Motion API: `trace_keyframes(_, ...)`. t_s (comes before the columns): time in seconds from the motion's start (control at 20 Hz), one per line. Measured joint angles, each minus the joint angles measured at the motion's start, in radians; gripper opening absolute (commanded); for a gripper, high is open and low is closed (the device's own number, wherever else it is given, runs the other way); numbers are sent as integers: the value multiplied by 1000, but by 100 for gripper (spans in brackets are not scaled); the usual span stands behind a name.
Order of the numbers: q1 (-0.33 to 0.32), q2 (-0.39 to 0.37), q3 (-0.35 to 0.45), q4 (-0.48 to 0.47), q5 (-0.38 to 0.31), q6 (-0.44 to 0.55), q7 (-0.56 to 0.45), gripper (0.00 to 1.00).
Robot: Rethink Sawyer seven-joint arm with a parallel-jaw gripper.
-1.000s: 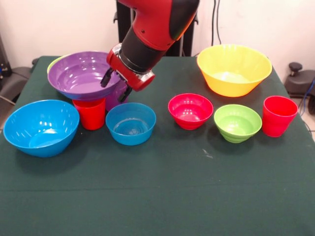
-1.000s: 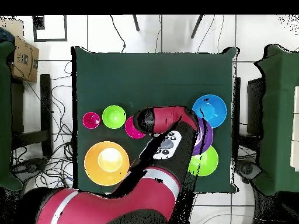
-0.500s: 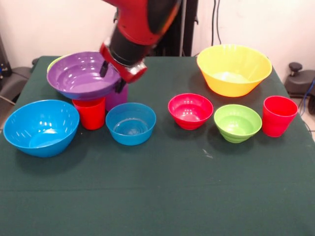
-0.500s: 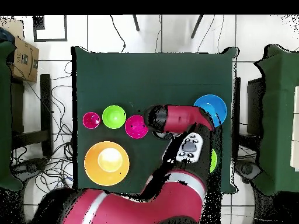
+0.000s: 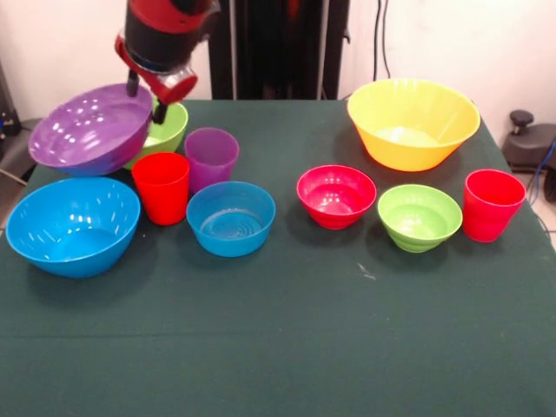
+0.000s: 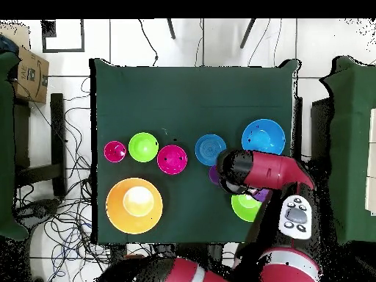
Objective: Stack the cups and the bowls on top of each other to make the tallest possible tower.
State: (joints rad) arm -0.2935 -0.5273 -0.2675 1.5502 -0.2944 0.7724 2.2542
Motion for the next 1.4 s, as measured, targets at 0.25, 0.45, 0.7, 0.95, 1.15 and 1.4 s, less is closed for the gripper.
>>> trace_keyframes(0.25,-4,-25,23,56,-25,-11,-2,100)
trace_keyframes(0.45,0,-30,45,79,-28,-26,-2,100)
trace_keyframes(0.7,1,-33,65,104,-28,-50,-2,100)
trace_keyframes(0.95,12,-45,70,127,-36,-67,-2,100)
trace_keyframes(1.15,30,-52,71,143,-39,-79,-2,100)
trace_keyframes(1.4,63,-52,71,147,-45,-81,-2,100)
